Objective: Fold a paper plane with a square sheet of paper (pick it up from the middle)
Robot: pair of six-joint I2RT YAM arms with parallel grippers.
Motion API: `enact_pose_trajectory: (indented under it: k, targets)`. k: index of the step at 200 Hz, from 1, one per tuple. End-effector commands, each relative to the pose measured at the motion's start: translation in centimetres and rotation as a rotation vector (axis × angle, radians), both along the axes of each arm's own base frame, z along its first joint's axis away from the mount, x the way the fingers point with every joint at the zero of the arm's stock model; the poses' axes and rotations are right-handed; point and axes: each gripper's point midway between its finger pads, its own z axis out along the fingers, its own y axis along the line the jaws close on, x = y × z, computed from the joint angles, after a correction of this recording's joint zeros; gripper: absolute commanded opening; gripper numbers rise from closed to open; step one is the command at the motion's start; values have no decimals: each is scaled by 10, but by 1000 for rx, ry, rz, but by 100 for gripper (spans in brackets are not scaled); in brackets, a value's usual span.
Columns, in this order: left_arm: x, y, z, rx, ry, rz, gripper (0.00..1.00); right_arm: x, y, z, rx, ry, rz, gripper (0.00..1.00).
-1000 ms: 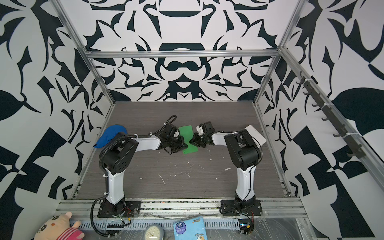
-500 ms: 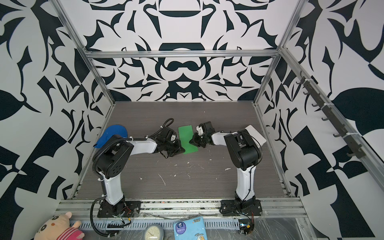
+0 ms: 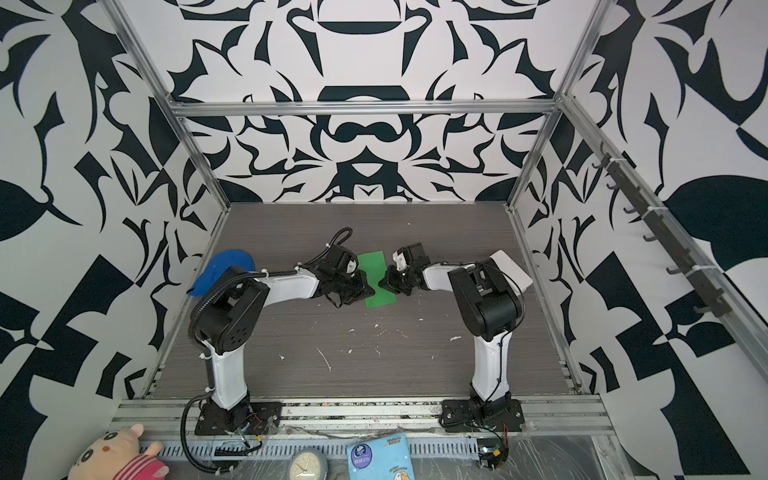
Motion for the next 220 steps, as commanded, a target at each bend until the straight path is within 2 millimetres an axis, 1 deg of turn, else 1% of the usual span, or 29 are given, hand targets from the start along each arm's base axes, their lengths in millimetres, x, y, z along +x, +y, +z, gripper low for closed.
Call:
enact_pose_trajectory:
  k: [1,34,66,123,149,168,182,201,220]
  targets:
    - [-4,5,-18,38,46,12,1,-15,-28,-41,-153,90,-56,0]
    - [-15,10,-26,46,78,0,1,-14,-27,-40,-151,88,-57,0]
    - [-35,22,-37,68,128,-6,1,-14,-28,-40,-155,88,-57,0]
    - [-65,45,-41,107,181,-1,1,-14,-29,-41,-162,89,-59,0]
    - [-73,52,-41,121,189,6,1,-14,-29,-40,-162,89,-57,0]
    - [-66,50,-28,101,156,6,1,-13,-27,-36,-155,79,-50,0]
    - [-53,42,-9,63,100,-3,1,-8,-22,-27,-132,58,-39,0]
    - [-32,31,18,7,5,-9,4,1,-12,-6,-78,10,-13,0]
    - [-10,26,33,-16,-65,7,10,12,2,21,2,-56,18,0]
